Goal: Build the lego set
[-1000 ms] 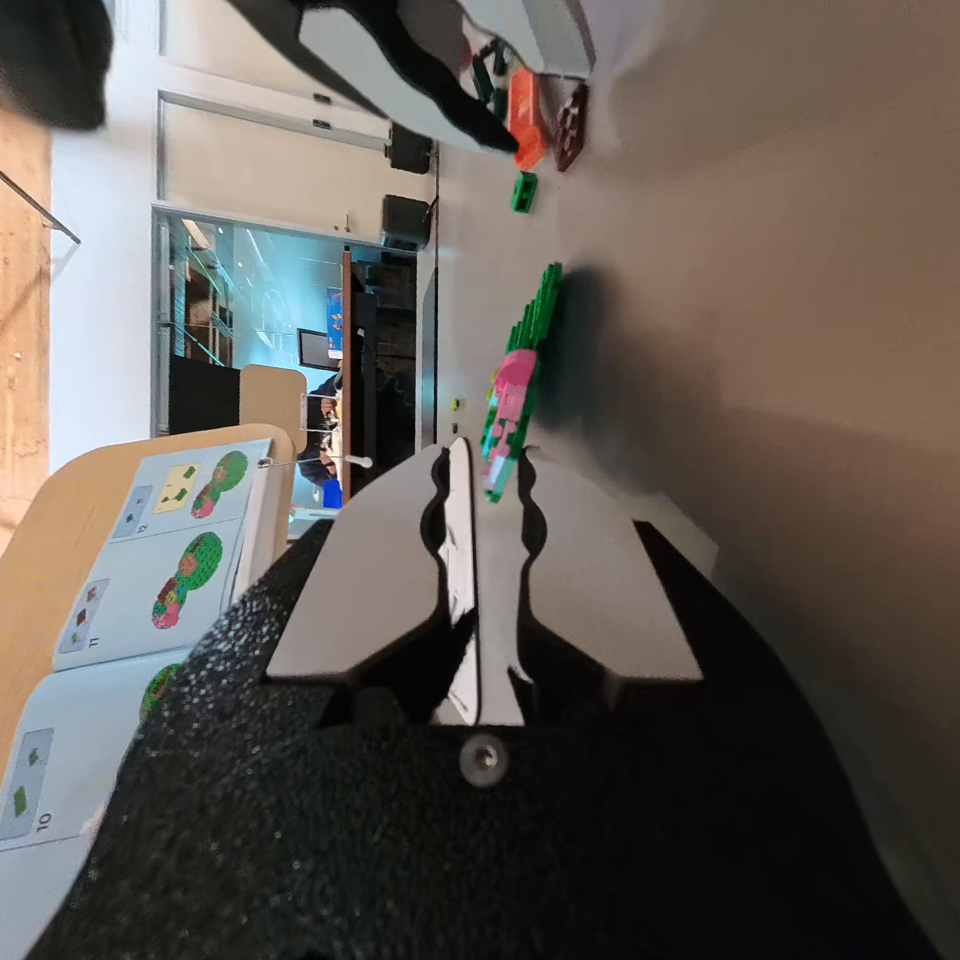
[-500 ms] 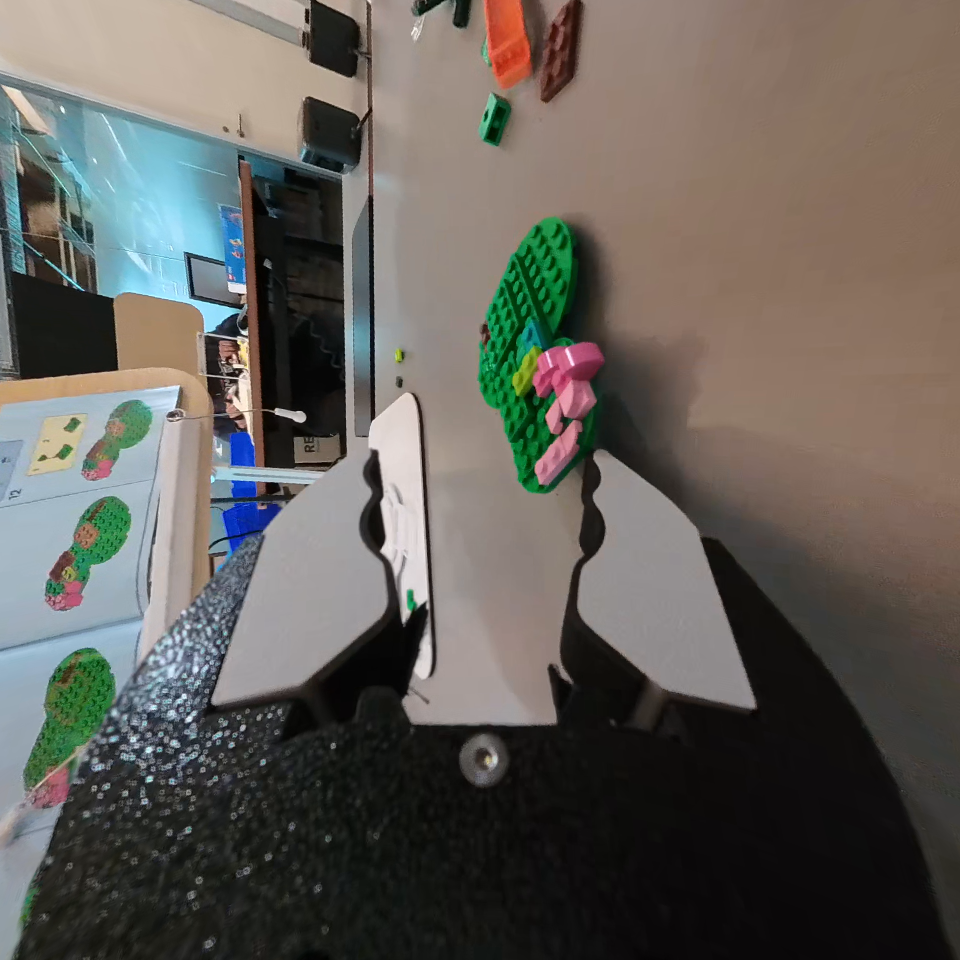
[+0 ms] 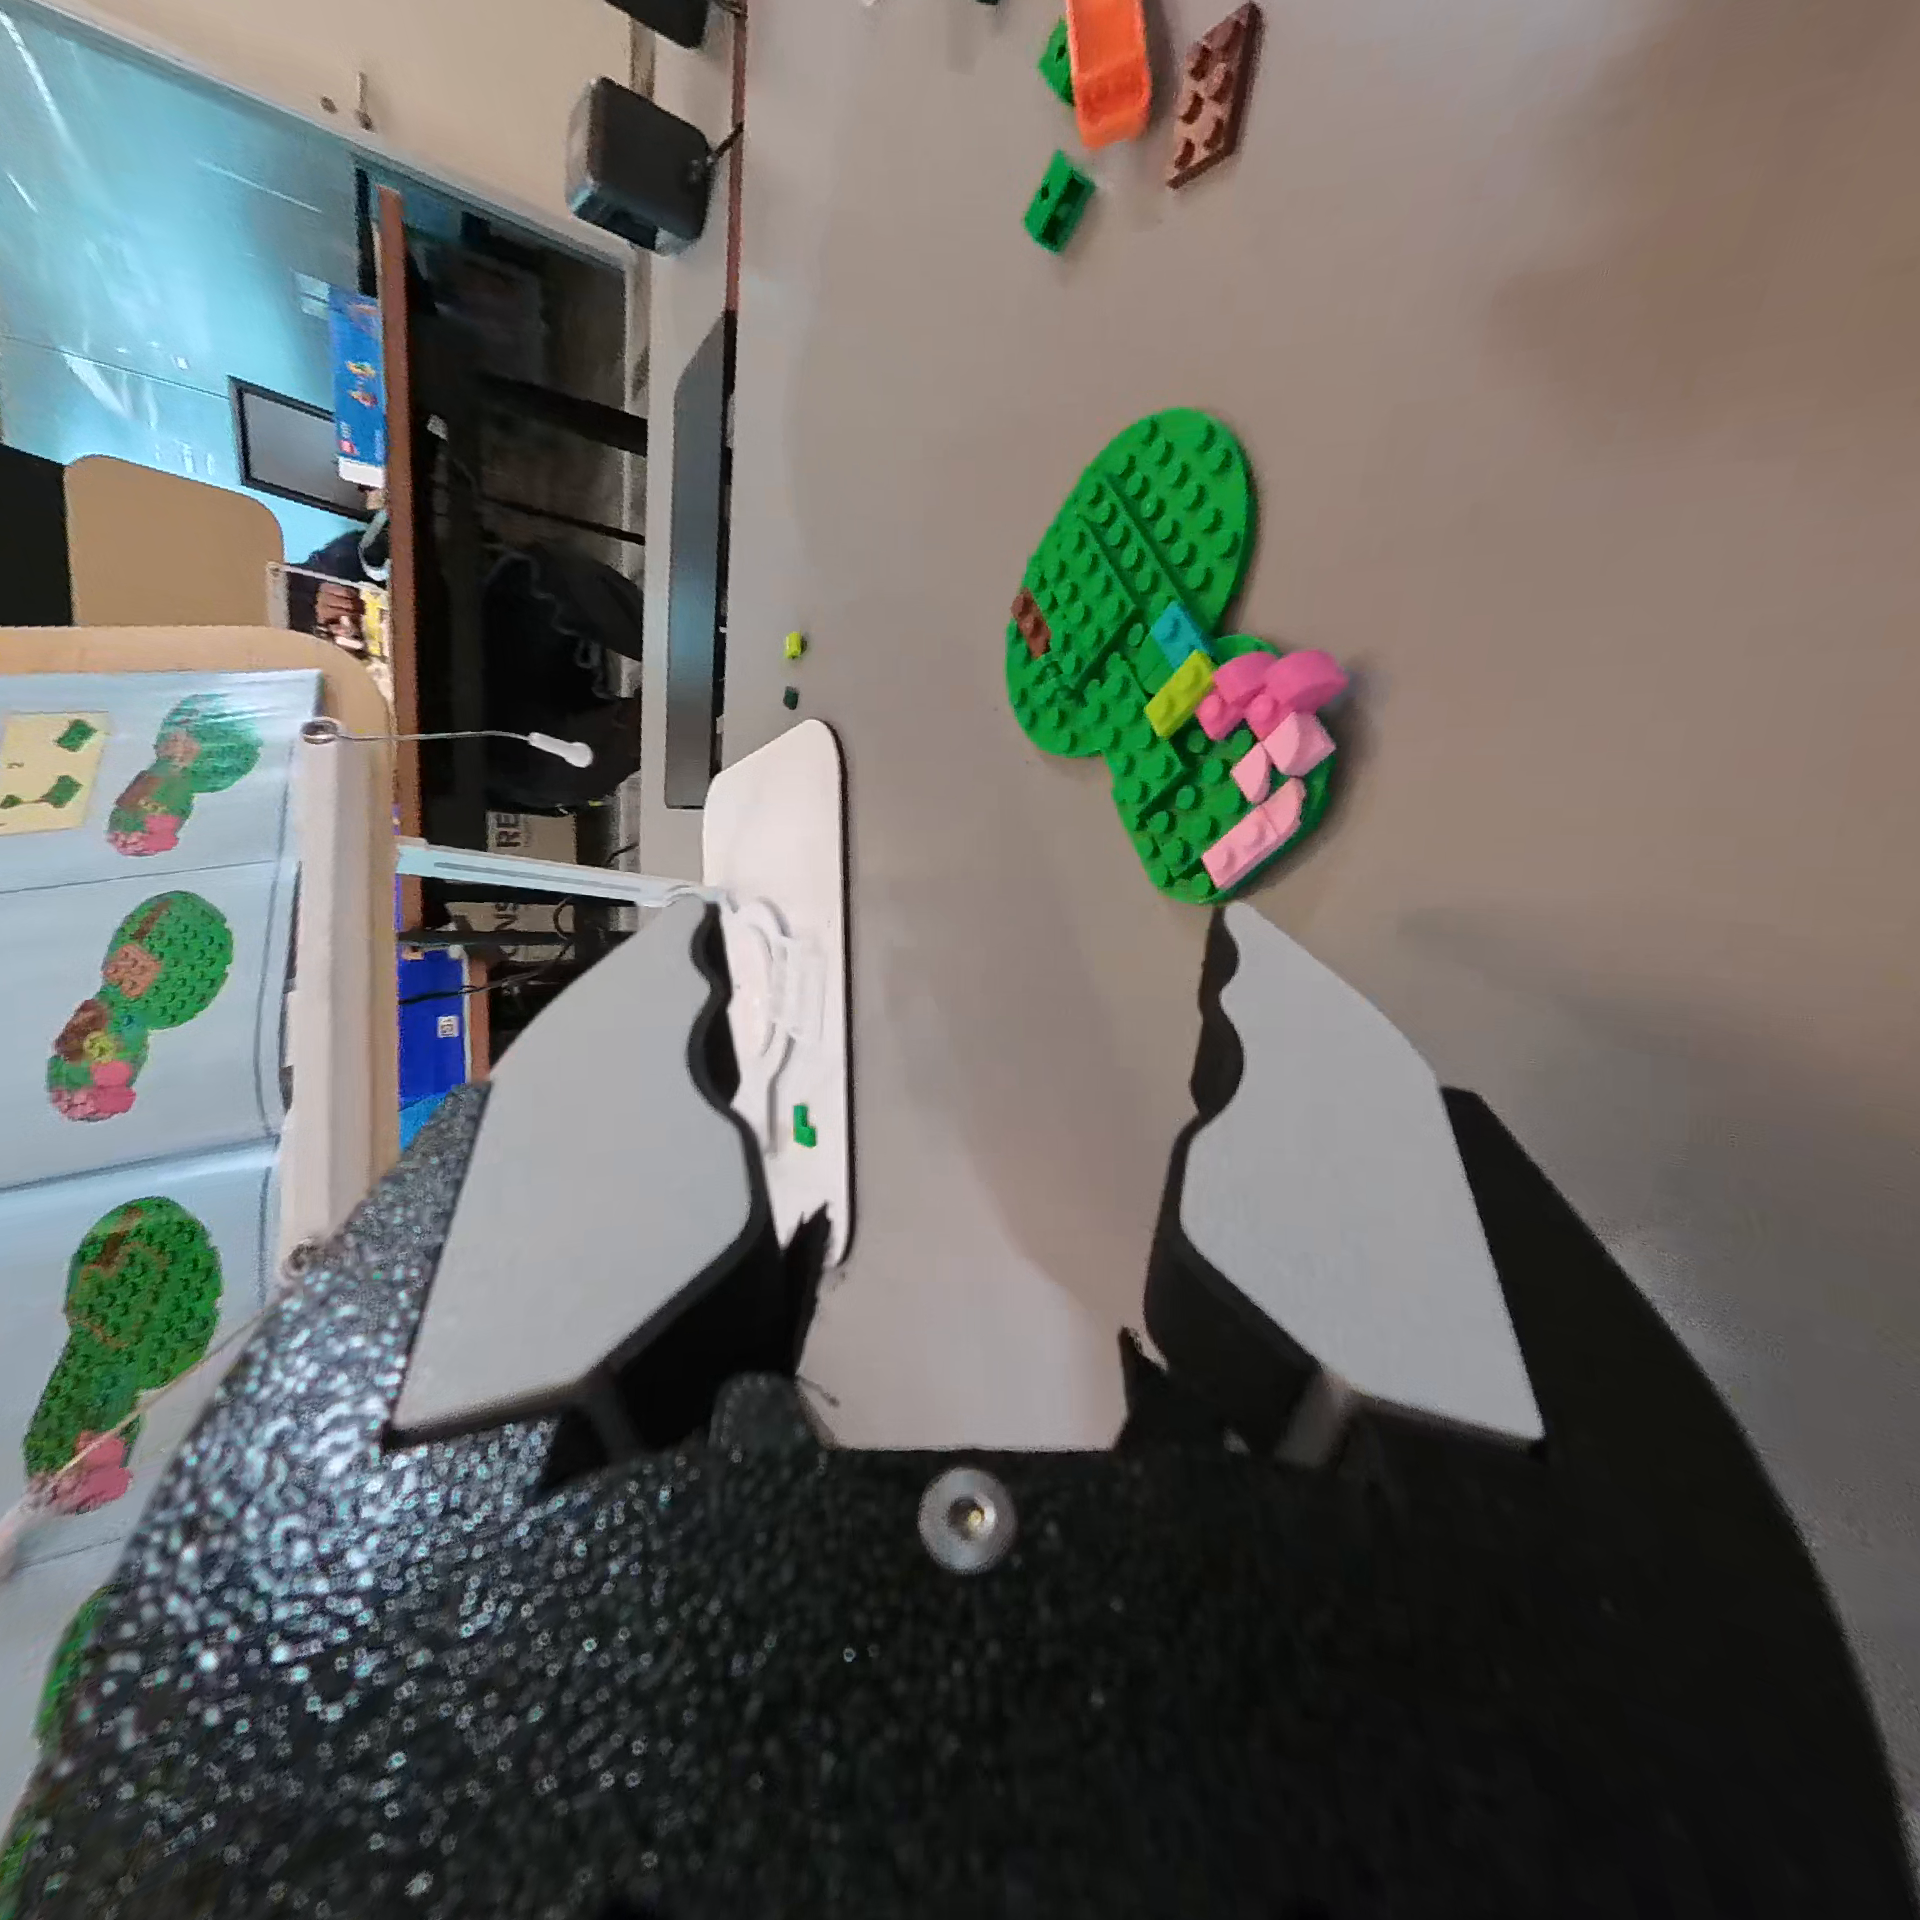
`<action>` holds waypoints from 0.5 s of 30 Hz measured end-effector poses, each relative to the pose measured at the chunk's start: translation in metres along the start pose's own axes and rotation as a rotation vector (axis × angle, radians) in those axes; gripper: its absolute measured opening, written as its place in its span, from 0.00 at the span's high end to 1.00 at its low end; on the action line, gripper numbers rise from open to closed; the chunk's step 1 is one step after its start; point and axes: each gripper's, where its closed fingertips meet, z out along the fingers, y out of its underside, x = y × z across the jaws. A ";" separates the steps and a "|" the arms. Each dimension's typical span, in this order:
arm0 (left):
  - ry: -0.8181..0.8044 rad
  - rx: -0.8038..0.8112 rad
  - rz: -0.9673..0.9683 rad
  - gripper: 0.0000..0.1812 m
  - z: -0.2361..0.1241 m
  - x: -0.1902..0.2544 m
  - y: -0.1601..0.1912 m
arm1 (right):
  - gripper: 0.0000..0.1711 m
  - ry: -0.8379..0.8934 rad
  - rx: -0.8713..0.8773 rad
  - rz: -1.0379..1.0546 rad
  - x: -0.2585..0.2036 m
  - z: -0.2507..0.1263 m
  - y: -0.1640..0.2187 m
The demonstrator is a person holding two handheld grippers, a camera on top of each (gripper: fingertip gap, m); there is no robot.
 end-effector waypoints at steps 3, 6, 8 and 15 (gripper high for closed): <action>0.052 0.014 -0.059 0.53 0.002 0.005 -0.001 | 0.70 -0.024 0.029 0.012 -0.002 0.000 0.000; 0.114 0.054 -0.178 0.53 0.000 0.011 -0.007 | 0.71 -0.030 0.022 0.011 0.000 0.002 0.004; 0.150 0.060 -0.235 0.53 0.000 0.015 -0.009 | 0.71 -0.040 0.010 0.006 0.000 0.004 0.008; 0.292 0.059 -0.457 0.51 0.015 0.035 -0.017 | 0.71 -0.117 0.018 0.006 -0.009 0.015 0.003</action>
